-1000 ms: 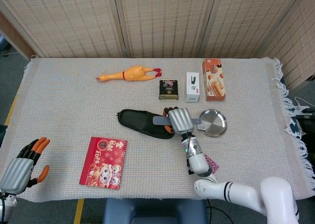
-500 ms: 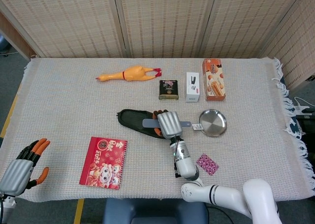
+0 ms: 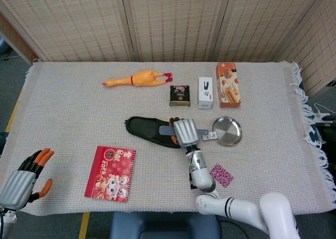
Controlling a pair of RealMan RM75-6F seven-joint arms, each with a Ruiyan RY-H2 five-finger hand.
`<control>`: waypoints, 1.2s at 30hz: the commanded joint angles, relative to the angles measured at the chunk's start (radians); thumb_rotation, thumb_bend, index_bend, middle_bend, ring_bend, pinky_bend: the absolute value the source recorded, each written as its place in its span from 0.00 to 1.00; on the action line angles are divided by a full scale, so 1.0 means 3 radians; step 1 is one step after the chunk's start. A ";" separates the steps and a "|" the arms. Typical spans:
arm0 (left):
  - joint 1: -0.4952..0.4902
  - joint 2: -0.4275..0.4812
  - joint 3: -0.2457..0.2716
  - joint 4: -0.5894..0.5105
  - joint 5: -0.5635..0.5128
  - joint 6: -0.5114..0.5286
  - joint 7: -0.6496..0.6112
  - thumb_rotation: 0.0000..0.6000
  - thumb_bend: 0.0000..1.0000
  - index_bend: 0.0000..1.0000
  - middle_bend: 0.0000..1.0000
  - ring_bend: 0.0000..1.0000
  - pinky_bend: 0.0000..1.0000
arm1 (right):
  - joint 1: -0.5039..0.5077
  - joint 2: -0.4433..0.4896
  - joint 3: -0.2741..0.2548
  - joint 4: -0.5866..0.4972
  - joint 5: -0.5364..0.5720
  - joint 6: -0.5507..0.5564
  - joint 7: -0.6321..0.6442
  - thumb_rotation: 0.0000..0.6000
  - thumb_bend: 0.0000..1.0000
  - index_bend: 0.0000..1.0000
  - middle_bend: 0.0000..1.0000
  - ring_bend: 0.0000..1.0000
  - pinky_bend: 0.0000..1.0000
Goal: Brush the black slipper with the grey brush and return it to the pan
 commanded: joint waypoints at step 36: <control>0.0009 -0.0025 0.0001 -0.0012 -0.0009 -0.0015 0.0071 1.00 0.48 0.00 0.00 0.00 0.13 | -0.0060 0.0147 -0.0011 -0.0091 0.0101 -0.0172 -0.0194 1.00 0.29 0.90 0.62 0.60 0.86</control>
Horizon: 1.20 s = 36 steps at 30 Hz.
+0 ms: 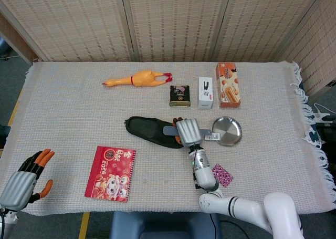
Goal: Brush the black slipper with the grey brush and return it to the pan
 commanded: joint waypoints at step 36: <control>-0.0083 -0.0113 -0.0037 -0.0027 -0.0129 -0.0204 0.0267 1.00 0.48 0.00 0.00 0.00 0.13 | -0.0805 0.1436 -0.0740 -0.0228 -0.0452 -0.0123 0.0420 1.00 0.29 0.90 0.62 0.60 0.86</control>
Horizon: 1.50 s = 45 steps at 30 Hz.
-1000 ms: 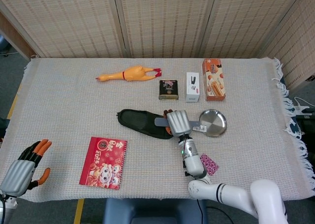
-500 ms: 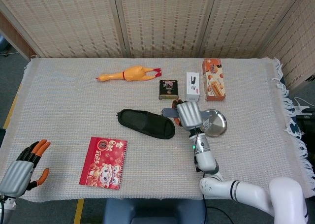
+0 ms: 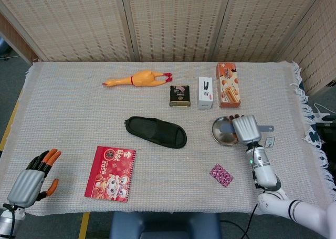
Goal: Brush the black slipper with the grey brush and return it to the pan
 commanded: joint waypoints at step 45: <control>-0.0009 0.0001 0.0001 -0.0004 -0.0066 -0.0025 0.0025 1.00 0.48 0.00 0.00 0.00 0.13 | -0.0200 -0.0013 0.0080 0.0013 -0.0207 -0.0096 0.0501 1.00 0.29 0.00 0.18 0.23 0.69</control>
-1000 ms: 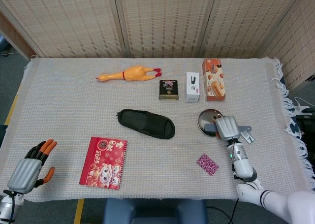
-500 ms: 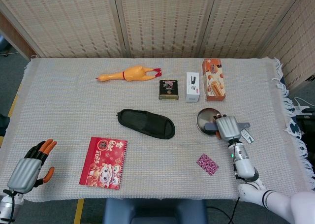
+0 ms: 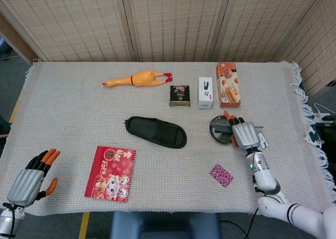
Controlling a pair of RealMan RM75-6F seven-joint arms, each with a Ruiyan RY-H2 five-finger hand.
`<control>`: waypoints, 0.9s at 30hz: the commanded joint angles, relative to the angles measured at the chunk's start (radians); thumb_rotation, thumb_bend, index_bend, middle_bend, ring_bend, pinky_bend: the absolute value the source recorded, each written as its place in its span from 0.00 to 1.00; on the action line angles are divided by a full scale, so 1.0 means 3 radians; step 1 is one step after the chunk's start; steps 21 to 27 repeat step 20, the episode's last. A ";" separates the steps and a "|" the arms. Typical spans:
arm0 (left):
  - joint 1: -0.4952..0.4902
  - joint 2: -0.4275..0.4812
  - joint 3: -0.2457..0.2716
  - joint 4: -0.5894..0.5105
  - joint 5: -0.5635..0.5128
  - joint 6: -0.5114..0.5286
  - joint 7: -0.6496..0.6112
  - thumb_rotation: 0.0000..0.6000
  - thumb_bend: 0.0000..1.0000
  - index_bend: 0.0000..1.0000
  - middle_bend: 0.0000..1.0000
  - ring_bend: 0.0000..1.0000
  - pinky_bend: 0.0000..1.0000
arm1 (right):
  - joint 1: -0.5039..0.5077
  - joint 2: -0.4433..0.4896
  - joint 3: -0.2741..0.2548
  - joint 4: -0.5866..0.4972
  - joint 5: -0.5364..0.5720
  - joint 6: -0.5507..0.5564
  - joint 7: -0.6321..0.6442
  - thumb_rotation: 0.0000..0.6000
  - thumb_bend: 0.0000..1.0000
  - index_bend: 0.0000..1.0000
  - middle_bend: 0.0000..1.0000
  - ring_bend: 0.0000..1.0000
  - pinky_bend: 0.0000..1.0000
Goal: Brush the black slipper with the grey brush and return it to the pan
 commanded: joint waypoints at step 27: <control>0.0050 -0.0056 -0.0132 0.0064 -0.0151 0.0148 0.0033 1.00 0.48 0.00 0.00 0.00 0.13 | -0.1523 0.1449 -0.0908 -0.1411 -0.1257 0.1786 0.1066 1.00 0.23 0.00 0.00 0.00 0.00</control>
